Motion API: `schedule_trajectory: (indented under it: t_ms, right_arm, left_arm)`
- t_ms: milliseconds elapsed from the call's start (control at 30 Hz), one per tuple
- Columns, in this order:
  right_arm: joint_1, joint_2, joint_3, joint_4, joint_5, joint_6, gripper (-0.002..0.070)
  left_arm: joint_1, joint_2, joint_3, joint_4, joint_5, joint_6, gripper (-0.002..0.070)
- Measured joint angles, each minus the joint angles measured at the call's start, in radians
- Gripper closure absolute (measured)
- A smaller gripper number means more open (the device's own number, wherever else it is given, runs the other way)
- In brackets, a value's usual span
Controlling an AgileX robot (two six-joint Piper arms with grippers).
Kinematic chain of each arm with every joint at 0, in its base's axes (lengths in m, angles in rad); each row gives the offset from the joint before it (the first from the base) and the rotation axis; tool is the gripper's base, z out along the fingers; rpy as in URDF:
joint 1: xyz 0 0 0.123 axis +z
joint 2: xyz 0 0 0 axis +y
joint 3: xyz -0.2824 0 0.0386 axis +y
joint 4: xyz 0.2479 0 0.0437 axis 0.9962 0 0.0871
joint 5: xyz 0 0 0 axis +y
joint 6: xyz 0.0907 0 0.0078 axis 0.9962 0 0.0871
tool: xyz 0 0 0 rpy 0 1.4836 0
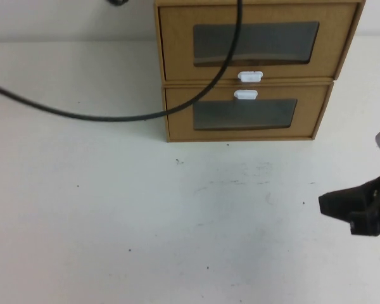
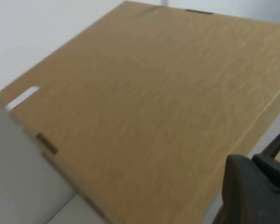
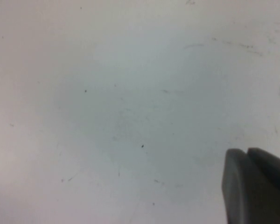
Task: Open the shoe box
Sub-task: 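Pull the top drawer of the cardboard box fully open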
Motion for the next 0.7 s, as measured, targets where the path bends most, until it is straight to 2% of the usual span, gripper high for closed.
schedule_trajectory:
  t_ms: [300, 500, 700]
  right_arm:
    - [0.11, 0.002, 0.057, 0.051, -0.101, -0.059, 0.0695]
    - [0.153, 0.002, 0.058, 0.109, -0.143, -0.105, 0.0695]
    - [0.161, 0.002, 0.059, 0.117, -0.179, -0.109, 0.0695]
  left_arm:
    - [-0.001, 0.269, -0.325, -0.102, 0.106, 0.029, 0.0678]
    - [-0.001, 0.356, -0.363, -0.118, 0.157, 0.029, 0.0678]
    - [-0.001, 0.402, -0.365, -0.1, 0.127, 0.029, 0.0678]
